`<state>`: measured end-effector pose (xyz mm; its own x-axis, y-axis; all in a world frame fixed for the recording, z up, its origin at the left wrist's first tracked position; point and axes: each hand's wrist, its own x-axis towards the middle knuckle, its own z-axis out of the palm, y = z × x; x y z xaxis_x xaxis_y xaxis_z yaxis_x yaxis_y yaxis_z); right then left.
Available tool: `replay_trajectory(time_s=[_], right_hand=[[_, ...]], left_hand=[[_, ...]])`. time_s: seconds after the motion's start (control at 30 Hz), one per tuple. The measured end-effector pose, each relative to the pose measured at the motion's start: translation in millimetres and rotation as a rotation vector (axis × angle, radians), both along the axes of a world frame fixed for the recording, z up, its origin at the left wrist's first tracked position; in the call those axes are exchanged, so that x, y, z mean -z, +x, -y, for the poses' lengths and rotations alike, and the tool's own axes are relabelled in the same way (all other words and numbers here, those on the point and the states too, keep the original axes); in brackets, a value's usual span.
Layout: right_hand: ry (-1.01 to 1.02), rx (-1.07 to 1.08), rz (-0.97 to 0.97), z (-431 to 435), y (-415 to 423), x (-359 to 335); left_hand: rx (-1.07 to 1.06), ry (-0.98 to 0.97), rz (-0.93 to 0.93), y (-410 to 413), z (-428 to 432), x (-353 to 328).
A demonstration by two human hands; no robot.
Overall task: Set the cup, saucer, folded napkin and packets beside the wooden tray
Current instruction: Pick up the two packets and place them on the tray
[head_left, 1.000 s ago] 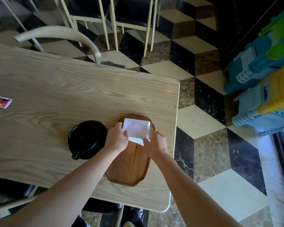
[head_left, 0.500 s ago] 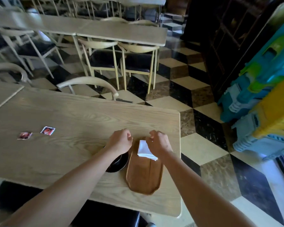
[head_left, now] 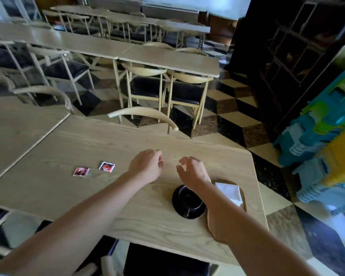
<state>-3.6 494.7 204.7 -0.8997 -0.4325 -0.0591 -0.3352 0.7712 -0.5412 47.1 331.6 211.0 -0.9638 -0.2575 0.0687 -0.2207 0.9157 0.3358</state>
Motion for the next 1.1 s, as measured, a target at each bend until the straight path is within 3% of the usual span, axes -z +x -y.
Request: replay_trajectory(time_s=[0.47,0.8,1.1], right_hand=[[0.049,-0.139,0.105,197,66,31],[0.191,-0.175,0.254,261,68,97],[0.320,-0.249,0.324,307,35,168]], left_hand=[[-0.142,0.034,0.164,106,201,61],[-0.233,0.184,0.353,122,262,136],[-0.336,0.244,0.294,95,293,199]])
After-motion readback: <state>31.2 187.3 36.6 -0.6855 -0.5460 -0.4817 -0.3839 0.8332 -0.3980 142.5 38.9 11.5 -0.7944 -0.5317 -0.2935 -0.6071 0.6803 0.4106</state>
